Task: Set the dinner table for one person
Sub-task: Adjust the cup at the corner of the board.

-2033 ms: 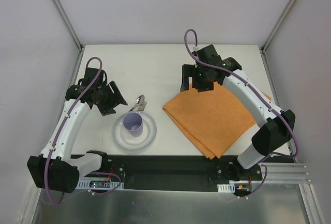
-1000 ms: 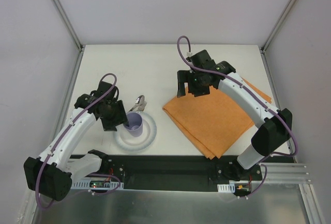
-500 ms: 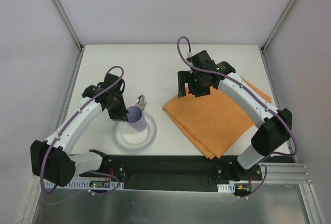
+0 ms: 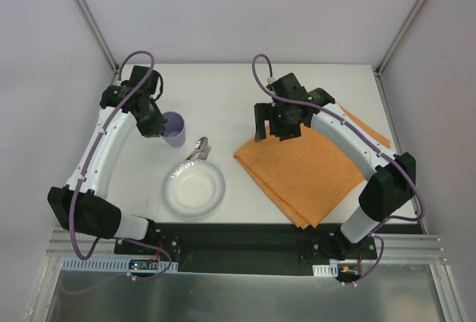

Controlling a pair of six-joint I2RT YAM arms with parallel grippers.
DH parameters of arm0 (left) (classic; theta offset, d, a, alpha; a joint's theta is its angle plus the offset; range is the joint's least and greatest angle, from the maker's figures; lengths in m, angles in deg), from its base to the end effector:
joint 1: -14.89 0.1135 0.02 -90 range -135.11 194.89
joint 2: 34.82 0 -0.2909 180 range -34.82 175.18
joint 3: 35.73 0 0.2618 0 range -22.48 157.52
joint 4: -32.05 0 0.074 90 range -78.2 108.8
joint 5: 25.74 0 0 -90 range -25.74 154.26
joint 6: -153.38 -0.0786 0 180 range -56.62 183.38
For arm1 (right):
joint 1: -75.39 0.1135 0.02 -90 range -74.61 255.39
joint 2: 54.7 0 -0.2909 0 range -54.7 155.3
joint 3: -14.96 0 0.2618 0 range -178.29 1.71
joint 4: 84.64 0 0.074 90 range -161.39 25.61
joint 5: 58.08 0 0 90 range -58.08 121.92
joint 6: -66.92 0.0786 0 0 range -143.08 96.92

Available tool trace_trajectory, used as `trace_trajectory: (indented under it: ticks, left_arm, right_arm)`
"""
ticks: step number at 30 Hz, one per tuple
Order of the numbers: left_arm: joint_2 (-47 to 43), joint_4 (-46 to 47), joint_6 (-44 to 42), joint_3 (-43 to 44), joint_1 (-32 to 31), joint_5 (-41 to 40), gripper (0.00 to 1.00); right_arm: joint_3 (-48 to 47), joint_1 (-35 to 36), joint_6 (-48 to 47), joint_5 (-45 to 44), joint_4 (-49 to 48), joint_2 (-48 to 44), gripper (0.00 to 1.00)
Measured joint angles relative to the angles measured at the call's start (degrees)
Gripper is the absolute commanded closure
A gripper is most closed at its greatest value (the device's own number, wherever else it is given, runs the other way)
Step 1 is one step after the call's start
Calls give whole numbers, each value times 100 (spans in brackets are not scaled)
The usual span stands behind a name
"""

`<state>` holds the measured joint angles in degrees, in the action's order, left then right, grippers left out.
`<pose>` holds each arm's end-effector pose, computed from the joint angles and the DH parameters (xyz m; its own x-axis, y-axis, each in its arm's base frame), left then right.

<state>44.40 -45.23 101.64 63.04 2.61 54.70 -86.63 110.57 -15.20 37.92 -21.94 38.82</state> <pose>0.2893 -0.0496 0.3588 -0.7250 -0.4671 -0.5062 -0.4150 0.8828 -0.2203 0.3101 0.2286 0.3165 -0.7455 -0.3587 -0.5617 -0.5252 0.8351 0.1638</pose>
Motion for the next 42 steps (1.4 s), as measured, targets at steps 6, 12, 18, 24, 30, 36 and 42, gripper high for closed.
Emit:
trace_trajectory:
  ticks: [6, 12, 18, 24, 30, 36, 42]
  left_arm:
    - [249, -107, -61, -118, 1318, -267, 100]
    - [254, 42, -219, -188, 2308, -245, 100]
    - [249, 422, -295, -693, 3287, 33, 100]
    - [249, 656, -367, -986, 3768, 94, 100]
    - [247, 957, -492, -1235, 4166, 181, 100]
    - [247, 1296, -551, -1521, 4271, 234, 100]
    - [275, 1475, -640, -1714, 4271, 431, 100]
  right_arm:
    - [13, 0, -4, -4, 0, 4, 11]
    - [188, 2, -39, -46, -20, -39, 11]
    - [267, 2, -72, -70, -20, -76, 11]
    - [289, 2, -118, -70, -15, -94, 11]
    - [289, 2, -160, -68, -15, -94, 11]
    - [289, 2, -214, -70, -9, -94, 11]
    - [289, 2, -240, -74, 7, -94, 11]
